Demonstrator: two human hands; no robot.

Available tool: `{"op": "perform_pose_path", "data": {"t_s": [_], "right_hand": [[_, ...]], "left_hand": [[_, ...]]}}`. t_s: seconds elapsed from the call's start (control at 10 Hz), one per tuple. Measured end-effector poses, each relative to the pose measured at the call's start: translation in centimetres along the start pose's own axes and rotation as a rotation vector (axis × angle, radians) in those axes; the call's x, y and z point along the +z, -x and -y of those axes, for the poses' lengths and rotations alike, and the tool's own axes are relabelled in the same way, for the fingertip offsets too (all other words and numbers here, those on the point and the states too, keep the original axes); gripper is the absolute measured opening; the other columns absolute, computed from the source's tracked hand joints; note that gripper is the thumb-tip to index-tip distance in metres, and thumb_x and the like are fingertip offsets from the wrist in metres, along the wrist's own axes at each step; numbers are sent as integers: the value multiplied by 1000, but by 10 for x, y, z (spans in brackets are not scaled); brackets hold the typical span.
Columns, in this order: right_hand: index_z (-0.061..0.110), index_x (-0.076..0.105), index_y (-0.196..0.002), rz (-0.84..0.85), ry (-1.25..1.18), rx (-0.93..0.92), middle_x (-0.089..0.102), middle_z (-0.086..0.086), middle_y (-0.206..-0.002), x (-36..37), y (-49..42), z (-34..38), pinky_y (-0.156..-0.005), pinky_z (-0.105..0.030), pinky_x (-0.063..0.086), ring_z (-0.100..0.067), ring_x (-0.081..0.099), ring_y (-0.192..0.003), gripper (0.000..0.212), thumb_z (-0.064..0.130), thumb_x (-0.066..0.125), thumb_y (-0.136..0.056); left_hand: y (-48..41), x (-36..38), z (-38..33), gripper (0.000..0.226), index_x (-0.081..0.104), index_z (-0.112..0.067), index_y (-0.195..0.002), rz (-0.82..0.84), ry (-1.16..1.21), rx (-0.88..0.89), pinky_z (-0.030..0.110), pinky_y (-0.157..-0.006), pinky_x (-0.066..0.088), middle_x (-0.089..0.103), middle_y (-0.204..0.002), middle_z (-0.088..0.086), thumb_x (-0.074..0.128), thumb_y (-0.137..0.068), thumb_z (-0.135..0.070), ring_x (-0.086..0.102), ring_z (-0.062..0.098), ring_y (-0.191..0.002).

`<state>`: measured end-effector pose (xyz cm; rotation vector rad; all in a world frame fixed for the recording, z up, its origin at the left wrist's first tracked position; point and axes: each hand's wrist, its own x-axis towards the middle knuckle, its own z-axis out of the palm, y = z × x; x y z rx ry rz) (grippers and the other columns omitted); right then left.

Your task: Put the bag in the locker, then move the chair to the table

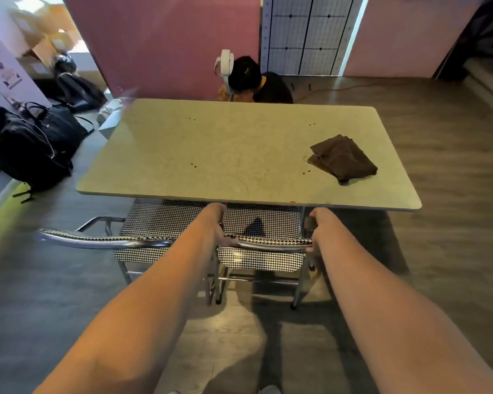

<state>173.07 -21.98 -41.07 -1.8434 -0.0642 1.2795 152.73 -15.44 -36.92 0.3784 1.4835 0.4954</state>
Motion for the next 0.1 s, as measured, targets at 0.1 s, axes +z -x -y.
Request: {"op": "perform_pose_path", "data": {"t_s": [0.1], "right_hand": [[4,48,-132,-41,52,-52,48,-13,-106,13,16,27,-87,-44,46,-30,50,-92,45,22,54,-91]], "left_hand": [[11,-7,-16,40,43,-9,-129,-28,-55,118,49,-94,51,43,-137,23,55,-94,-24,51,38,-119]]}}
